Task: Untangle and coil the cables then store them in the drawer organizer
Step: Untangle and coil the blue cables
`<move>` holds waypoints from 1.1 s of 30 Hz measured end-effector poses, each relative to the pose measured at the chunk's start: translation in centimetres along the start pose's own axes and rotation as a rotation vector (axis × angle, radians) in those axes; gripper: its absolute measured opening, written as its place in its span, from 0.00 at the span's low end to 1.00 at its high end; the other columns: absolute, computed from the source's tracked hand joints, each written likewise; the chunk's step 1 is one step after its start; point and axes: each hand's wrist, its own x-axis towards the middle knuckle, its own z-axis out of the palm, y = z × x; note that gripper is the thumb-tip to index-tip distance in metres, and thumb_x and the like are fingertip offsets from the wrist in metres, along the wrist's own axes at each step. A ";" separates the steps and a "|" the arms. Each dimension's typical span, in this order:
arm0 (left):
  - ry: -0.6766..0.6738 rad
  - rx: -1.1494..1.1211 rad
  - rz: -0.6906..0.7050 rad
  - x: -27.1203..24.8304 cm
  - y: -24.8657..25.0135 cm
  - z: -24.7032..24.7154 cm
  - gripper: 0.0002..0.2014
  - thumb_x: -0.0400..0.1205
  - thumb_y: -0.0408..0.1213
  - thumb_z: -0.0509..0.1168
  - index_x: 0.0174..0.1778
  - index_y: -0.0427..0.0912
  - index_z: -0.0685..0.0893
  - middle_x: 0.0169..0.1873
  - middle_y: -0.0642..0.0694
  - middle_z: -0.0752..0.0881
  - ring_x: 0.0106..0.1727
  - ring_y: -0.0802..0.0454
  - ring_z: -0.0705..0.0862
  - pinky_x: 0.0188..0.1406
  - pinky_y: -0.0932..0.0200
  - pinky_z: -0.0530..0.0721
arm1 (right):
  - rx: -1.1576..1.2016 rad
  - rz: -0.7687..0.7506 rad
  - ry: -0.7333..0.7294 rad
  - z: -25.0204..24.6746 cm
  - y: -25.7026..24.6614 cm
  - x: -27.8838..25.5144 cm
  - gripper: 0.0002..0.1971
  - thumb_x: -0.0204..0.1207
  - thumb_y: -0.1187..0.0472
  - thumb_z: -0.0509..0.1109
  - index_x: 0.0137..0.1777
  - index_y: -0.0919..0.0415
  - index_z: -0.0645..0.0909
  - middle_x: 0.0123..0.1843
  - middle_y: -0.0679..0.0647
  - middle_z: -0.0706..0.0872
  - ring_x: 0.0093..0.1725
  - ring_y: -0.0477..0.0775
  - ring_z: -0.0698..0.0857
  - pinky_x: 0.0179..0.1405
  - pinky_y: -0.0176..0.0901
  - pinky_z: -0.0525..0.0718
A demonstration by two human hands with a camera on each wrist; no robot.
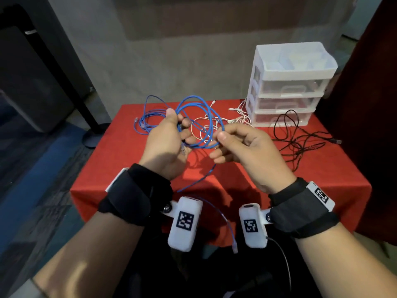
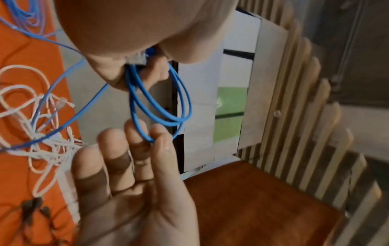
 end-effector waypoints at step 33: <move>-0.498 0.768 0.205 -1.3 0.1 -1.7 0.17 0.94 0.44 0.50 0.49 0.38 0.80 0.28 0.49 0.65 0.25 0.55 0.63 0.26 0.60 0.75 | -0.060 0.197 -0.127 -1.4 -2.2 0.6 0.21 0.89 0.47 0.61 0.37 0.59 0.76 0.21 0.46 0.59 0.21 0.46 0.57 0.22 0.39 0.62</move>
